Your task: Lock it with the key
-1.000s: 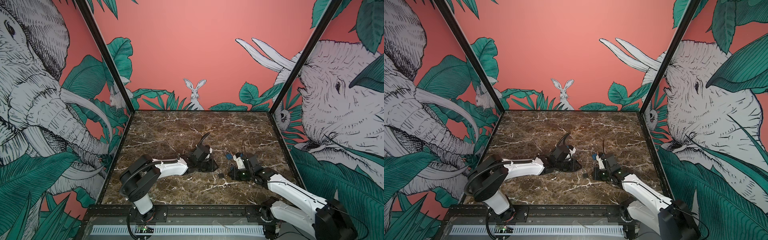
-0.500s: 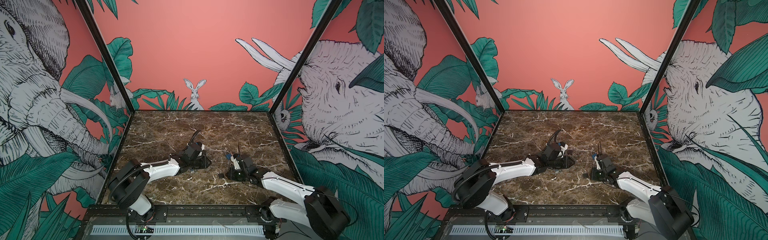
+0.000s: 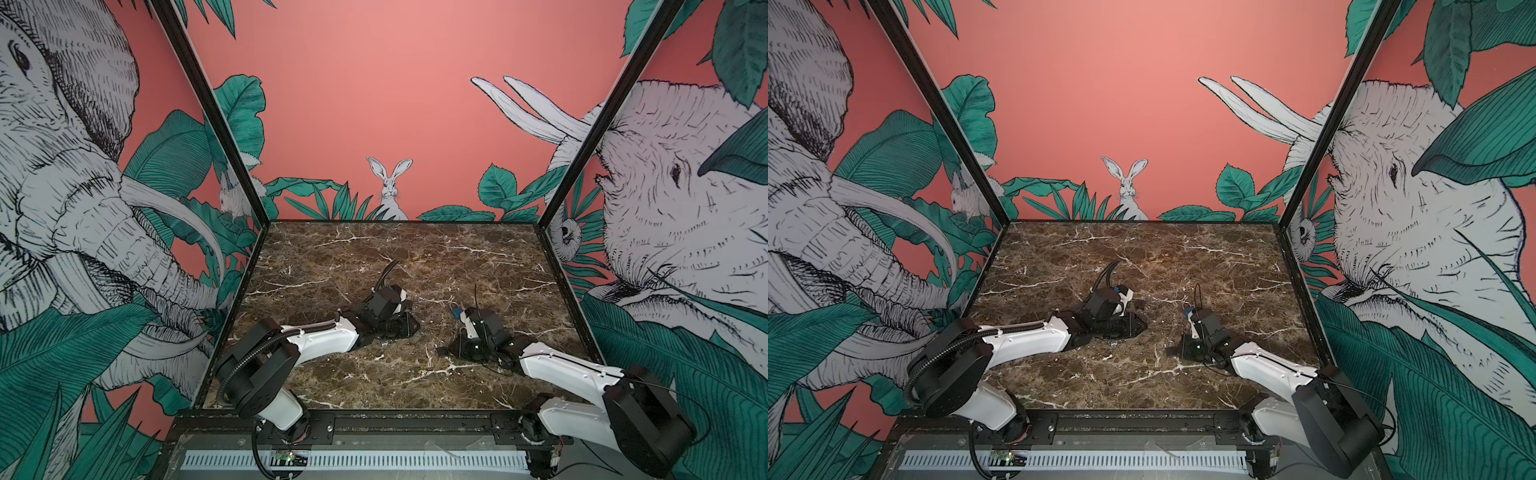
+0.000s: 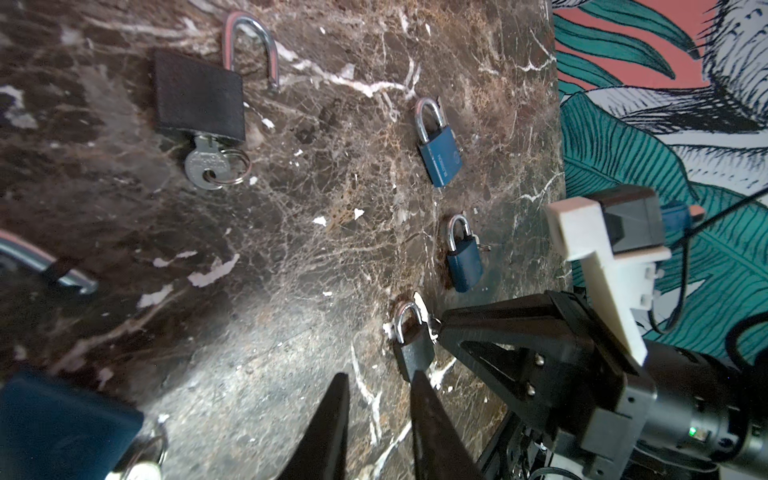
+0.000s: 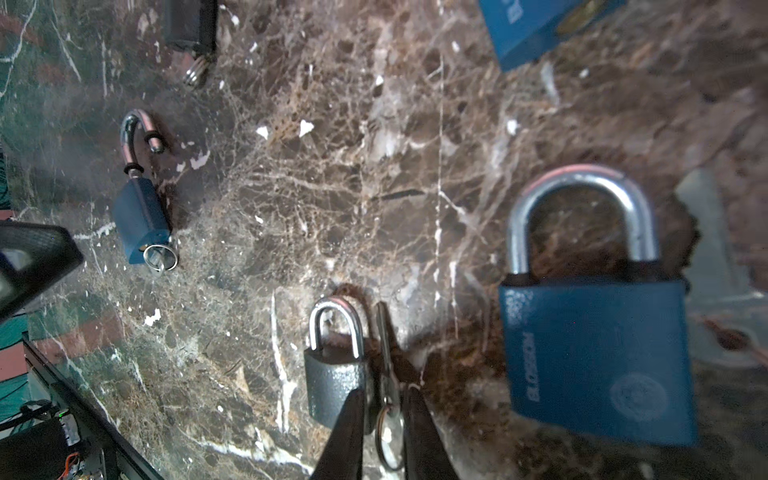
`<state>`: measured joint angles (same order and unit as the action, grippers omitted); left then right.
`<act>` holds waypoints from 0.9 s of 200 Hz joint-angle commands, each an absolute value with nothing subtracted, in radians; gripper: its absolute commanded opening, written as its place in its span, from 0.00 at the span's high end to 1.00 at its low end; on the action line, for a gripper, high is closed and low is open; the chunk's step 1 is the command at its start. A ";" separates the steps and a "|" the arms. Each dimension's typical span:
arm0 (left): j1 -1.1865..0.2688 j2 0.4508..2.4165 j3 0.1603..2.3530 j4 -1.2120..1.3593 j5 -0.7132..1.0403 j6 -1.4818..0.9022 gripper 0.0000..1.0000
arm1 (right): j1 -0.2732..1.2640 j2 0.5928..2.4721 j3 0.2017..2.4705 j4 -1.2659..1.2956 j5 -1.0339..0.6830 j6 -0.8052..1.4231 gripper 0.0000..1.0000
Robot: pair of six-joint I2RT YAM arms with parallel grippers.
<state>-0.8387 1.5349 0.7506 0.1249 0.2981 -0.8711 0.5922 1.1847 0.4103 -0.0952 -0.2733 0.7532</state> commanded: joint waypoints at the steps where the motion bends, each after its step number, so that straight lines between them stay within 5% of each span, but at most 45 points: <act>1: -0.833 1.493 0.736 0.138 0.299 -0.867 0.71 | 0.601 1.150 0.402 -0.120 -0.243 0.752 0.80; 101: -0.753 1.318 0.717 0.010 0.220 -0.777 0.71 | 0.653 1.062 0.563 -0.341 -0.100 0.679 0.78; 180: -0.524 1.101 0.675 -0.134 0.224 -0.704 0.66 | 0.833 1.407 0.933 -0.331 0.112 0.644 0.61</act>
